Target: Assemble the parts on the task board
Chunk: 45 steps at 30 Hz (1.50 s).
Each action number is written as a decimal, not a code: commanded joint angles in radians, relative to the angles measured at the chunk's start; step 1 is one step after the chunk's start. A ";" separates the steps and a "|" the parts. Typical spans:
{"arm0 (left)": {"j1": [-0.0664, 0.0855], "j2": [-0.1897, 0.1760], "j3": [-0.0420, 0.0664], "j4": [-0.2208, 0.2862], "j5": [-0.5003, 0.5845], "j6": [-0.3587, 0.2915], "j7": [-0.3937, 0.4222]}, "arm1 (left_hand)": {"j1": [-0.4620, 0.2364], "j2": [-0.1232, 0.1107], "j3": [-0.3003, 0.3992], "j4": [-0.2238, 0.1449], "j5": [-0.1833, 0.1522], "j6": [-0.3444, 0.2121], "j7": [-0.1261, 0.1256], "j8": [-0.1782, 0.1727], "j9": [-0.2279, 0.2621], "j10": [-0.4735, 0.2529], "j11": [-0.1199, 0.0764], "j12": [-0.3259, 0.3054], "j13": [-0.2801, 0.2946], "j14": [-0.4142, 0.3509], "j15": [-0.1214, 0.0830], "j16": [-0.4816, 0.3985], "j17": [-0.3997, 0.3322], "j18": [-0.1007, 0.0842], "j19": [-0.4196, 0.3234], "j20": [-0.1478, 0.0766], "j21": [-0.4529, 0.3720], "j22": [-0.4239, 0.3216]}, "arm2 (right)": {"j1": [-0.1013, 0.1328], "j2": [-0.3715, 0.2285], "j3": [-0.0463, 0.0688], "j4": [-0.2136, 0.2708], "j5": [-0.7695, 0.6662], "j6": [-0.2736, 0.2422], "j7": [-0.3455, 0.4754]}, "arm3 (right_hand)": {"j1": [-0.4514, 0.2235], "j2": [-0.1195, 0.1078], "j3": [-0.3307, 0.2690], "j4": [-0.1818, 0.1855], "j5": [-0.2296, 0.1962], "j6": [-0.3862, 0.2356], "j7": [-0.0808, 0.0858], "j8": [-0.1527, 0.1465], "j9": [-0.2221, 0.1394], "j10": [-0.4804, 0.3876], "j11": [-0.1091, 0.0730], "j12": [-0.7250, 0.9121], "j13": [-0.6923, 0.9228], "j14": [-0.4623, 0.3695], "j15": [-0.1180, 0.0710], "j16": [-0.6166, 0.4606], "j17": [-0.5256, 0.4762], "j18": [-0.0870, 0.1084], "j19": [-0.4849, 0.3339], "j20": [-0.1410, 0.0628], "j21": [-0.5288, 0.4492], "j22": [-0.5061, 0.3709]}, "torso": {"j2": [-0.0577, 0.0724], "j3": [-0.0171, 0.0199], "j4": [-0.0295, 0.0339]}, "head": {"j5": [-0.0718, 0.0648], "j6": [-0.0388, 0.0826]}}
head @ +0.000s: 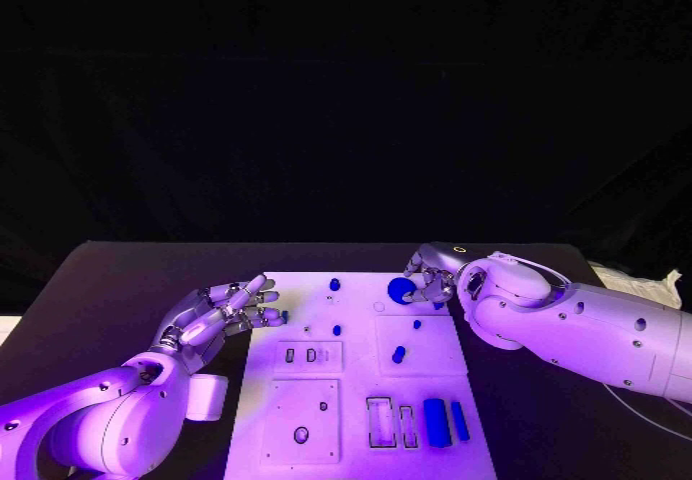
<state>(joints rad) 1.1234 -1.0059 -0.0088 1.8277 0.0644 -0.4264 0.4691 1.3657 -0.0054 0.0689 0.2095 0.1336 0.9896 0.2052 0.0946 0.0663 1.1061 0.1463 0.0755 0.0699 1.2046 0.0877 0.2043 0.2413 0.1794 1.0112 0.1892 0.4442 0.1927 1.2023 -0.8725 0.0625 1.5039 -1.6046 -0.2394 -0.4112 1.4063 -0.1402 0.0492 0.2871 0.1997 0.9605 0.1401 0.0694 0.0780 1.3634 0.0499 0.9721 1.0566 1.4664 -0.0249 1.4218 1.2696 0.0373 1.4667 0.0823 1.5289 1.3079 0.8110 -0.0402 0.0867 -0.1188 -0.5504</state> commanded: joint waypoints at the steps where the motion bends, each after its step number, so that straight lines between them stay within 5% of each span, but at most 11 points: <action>1: 0.001 0.001 0.001 0.001 0.002 0.022 0.003 | 0.011 0.000 0.000 -0.006 -0.003 0.000 0.008 -0.004 -0.001 -0.003 0.005 -0.004 -0.002 -0.003 0.002 -0.003 0.001 0.001 0.004 0.004 0.006 0.001 | -0.001 0.004 0.000 -0.004 0.007 0.016 -0.019 | -0.002 0.012 0.007 0.000 0.005 0.008 0.000 0.005 0.002 0.011 0.000 0.025 0.025 0.054 0.003 0.006 0.006 -0.016 0.040 0.008 0.006 0.173 | 0.000 -0.0003 0.0000 | 0.000 -0.001; 26: 0.001 0.001 0.001 0.000 0.002 0.025 -0.003 | 0.014 0.002 0.002 -0.009 -0.003 0.000 0.007 -0.006 -0.001 -0.003 0.005 -0.006 -0.001 -0.003 0.003 -0.006 0.004 0.001 0.004 0.004 0.006 0.001 | -0.001 0.015 0.000 -0.010 0.002 0.009 -0.029 | 0.024 0.052 0.022 -0.022 0.012 0.059 -0.007 0.017 0.007 0.061 -0.006 0.196 0.194 0.060 -0.002 0.029 0.050 -0.022 0.058 0.004 0.017 0.199 | 0.001 -0.0004 0.0003 | -0.002 -0.003; 34: 0.001 0.001 0.001 -0.001 0.002 0.028 -0.006 | 0.014 0.002 0.002 -0.009 -0.003 0.000 0.007 -0.006 -0.001 -0.003 0.005 -0.006 -0.001 -0.003 0.003 -0.006 0.004 0.001 0.004 0.004 0.006 0.001 | -0.006 0.024 0.000 -0.010 -0.062 -0.002 -0.038 | 0.082 0.083 0.076 -0.063 -0.044 0.119 -0.022 0.037 0.017 0.082 -0.019 0.254 0.248 0.062 -0.012 0.036 0.066 -0.025 0.067 -0.003 0.022 0.213 | 0.002 0.0000 0.0016 | -0.001 -0.005; 45: 0.001 0.001 0.001 0.000 0.002 0.032 -0.009 | 0.016 0.003 0.004 -0.011 -0.003 0.000 0.007 -0.008 -0.001 -0.004 0.005 -0.007 -0.001 -0.003 0.002 -0.007 0.006 0.001 0.003 0.004 0.007 0.002 | -0.011 0.030 0.000 0.005 -0.125 -0.027 -0.033 | 0.088 0.091 0.106 -0.080 -0.046 0.148 -0.032 0.044 0.024 0.095 -0.028 0.279 0.273 0.064 -0.020 0.044 0.082 -0.029 0.078 -0.011 0.028 0.228 | 0.001 -0.0005 0.0003 | 0.000 -0.006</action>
<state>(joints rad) 1.1234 -1.0059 -0.0088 1.8257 0.0652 -0.4185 0.4581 1.3696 -0.0015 0.0741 0.2043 0.1336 0.9896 0.2052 0.0907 0.0664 1.1061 0.1463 0.0755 0.0699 1.2046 0.0877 0.2004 0.2455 0.1794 1.0112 0.1892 0.4442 0.1933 1.1946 -0.8439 0.0646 1.5057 -1.6798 -0.2643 -0.4355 1.4625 -0.0776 0.1509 0.2042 0.1504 1.0792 0.1294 0.1083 0.0882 1.4219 0.0517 1.2537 1.3118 1.4669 -0.0363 1.4623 1.3079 0.0283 1.4662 0.0749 1.5522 1.3074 0.8125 -0.0403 0.0875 -0.1193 -0.5563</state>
